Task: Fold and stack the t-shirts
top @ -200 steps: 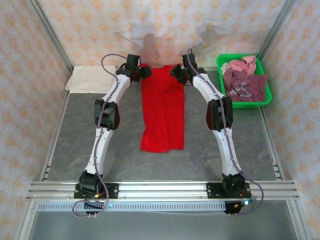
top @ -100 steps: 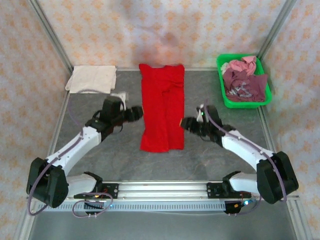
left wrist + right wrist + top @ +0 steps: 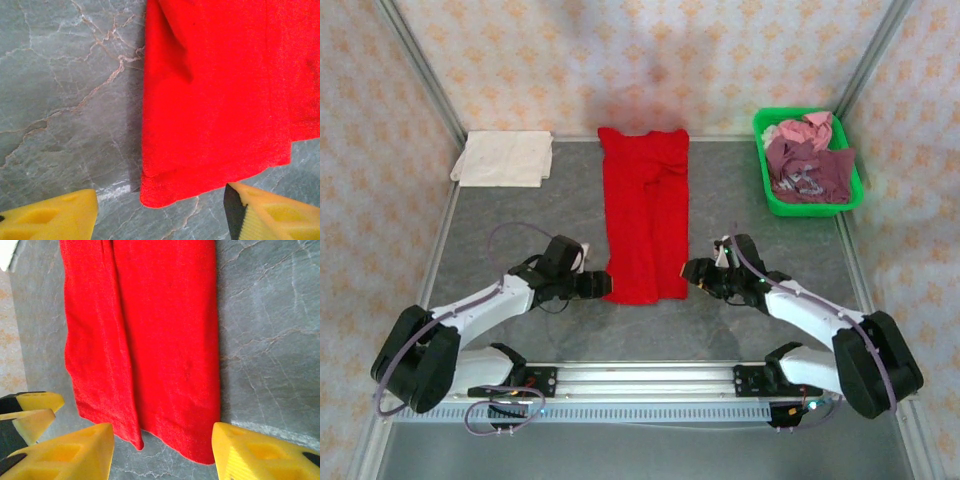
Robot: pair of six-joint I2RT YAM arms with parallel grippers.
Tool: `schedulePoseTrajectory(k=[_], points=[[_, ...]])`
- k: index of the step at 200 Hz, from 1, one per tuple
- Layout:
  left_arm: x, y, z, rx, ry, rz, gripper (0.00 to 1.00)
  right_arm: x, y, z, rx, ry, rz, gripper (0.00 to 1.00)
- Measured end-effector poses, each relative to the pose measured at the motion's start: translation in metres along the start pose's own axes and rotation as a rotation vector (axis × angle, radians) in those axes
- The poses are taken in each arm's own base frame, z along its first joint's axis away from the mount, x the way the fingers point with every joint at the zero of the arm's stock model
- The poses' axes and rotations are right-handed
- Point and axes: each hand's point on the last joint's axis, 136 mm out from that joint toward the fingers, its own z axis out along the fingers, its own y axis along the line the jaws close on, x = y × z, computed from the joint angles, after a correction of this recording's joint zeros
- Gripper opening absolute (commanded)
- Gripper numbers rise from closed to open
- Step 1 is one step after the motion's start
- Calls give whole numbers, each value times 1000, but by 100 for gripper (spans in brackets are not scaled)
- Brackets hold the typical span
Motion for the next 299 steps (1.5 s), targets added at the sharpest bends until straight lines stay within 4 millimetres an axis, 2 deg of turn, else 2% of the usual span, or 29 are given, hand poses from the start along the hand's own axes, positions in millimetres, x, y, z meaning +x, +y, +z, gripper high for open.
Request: schedulePoseTrajectory(k=[72, 84, 97, 123, 132, 148, 176, 184, 196, 237, 249, 273, 299], points=[[1, -7, 21, 31, 22, 18, 56, 12, -21, 14, 18, 31, 44, 51], [1, -10, 24, 38, 22, 22, 48, 12, -23, 16, 18, 33, 48, 51], [3, -13, 25, 43, 26, 32, 46, 12, -23, 18, 16, 35, 53, 51], [5, -18, 28, 62, 21, 28, 34, 11, -21, 20, 2, 35, 52, 51], [6, -17, 29, 65, 18, 26, 26, 12, -20, 20, -2, 40, 52, 50], [9, -14, 32, 63, 19, 10, 22, 15, -20, 22, -7, 51, 56, 50], [14, -8, 35, 47, 31, -10, 4, 23, -19, 26, -12, 84, 50, 49], [14, -7, 35, 46, 30, -11, 0, 23, -19, 27, -12, 85, 50, 46], [14, -6, 36, 44, 21, -11, 0, 24, -18, 28, -13, 90, 43, 39], [15, 0, 33, 45, -22, -52, 0, 27, -18, 34, -8, 106, 55, 33], [16, 1, 32, 52, -37, -69, 0, 27, -17, 36, -9, 109, 55, 28], [19, 5, 29, 65, -65, -102, 0, 38, -8, 43, -23, 149, 45, 23], [21, 6, 27, 70, -77, -121, 0, 42, -6, 46, -31, 164, 49, 11]])
